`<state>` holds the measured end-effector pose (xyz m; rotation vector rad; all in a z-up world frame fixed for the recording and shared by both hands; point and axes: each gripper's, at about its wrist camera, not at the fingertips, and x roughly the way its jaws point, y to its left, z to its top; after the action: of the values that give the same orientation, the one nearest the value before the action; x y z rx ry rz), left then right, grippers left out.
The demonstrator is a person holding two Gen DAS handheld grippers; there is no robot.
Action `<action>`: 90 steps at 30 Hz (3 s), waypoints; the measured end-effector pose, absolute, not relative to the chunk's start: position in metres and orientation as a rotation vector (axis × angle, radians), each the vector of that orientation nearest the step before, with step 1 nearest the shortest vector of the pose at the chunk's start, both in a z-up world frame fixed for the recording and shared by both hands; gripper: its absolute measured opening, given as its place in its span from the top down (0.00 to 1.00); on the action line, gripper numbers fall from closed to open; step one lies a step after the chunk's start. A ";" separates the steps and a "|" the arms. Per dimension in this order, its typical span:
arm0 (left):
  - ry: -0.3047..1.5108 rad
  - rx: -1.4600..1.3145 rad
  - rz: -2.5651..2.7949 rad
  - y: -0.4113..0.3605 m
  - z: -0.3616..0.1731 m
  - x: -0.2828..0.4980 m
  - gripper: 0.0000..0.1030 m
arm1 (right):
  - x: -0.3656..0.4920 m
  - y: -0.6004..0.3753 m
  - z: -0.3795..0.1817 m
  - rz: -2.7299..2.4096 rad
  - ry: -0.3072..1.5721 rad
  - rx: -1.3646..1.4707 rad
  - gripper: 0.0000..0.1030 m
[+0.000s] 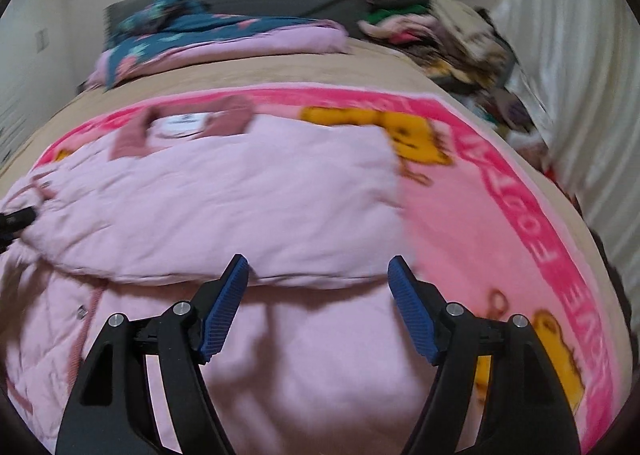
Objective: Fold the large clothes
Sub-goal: 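Grasp the folded sleeve's ribbed cuff with the left tool, straighten it, release, then move the left tool to the other sleeve's cuff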
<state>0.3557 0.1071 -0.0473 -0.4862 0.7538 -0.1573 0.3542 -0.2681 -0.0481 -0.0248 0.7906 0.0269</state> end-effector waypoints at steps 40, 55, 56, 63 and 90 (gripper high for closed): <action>0.868 -0.330 -0.028 0.121 -0.066 0.367 0.71 | 0.395 -0.264 -0.077 0.033 0.913 0.109 0.15; 0.832 -0.288 -0.024 0.115 -0.038 0.354 0.22 | 0.342 -0.259 -0.037 0.098 0.806 0.211 0.08; 0.824 -0.288 -0.023 0.116 -0.035 0.352 0.17 | 0.339 -0.257 -0.033 0.101 0.798 0.209 0.08; 0.790 -0.301 -0.009 0.123 -0.018 0.339 0.09 | 0.326 -0.240 -0.014 0.104 0.747 0.180 0.08; 0.691 -0.338 0.133 0.184 0.010 0.284 0.09 | 0.297 -0.135 0.042 0.260 0.625 0.081 0.08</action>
<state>0.2845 0.1841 0.0098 -0.3377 0.6906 0.1325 0.2973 -0.1345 0.0420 0.0811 0.6251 0.2600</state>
